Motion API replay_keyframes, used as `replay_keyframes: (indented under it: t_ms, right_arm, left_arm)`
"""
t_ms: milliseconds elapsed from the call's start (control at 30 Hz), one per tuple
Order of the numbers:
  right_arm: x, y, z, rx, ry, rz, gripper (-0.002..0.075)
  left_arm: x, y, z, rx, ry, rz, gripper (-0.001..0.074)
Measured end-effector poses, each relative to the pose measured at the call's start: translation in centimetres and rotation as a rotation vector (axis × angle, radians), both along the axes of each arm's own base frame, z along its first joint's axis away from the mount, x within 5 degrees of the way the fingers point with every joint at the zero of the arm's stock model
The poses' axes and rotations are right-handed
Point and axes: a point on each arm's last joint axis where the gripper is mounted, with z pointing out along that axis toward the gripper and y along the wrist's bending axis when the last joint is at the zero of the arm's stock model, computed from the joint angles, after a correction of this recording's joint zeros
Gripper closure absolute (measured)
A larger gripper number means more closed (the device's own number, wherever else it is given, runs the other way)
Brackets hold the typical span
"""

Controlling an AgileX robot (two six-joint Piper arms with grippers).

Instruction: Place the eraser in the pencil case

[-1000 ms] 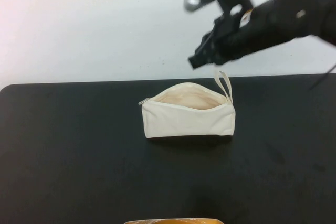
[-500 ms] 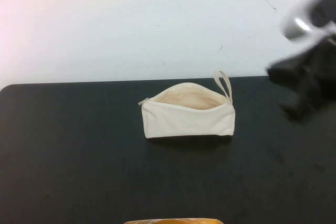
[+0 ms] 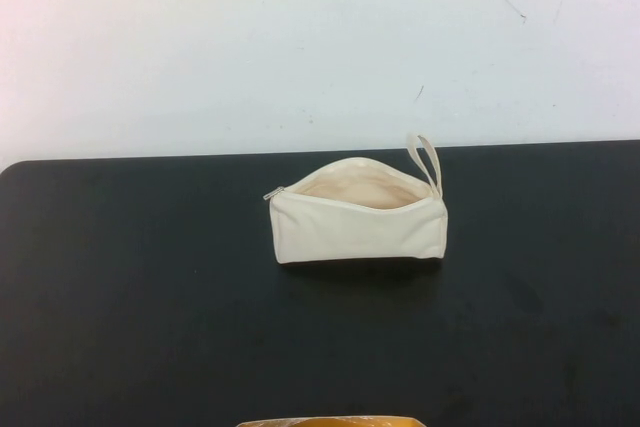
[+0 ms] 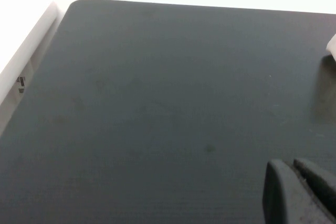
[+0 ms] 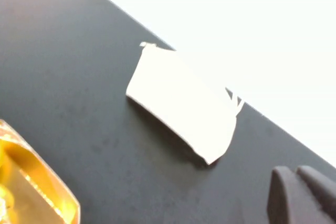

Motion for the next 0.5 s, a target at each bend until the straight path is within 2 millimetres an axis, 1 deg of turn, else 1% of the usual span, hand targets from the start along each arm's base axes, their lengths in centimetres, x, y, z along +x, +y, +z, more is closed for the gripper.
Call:
replay_keyframes:
  t_ms: [167,400,500]
  right_arm:
    - [-1.6,-1.1,-2.7,0.038,-0.079,-0.016,0.0727]
    - [-4.0,-2.8,-4.8,0.103,-0.193,-0.046,0.0727]
    - [-4.7,-3.6,-5.8,0.132,-0.221,-0.121,0.0727]
  left_arm:
    - [0.0,0.0,0.0,0.0,0.0,0.0,0.0738]
    - [0.0,0.0,0.0,0.0,0.0,0.0,0.0738]
    - [0.0,0.0,0.0,0.0,0.0,0.0,0.0738]
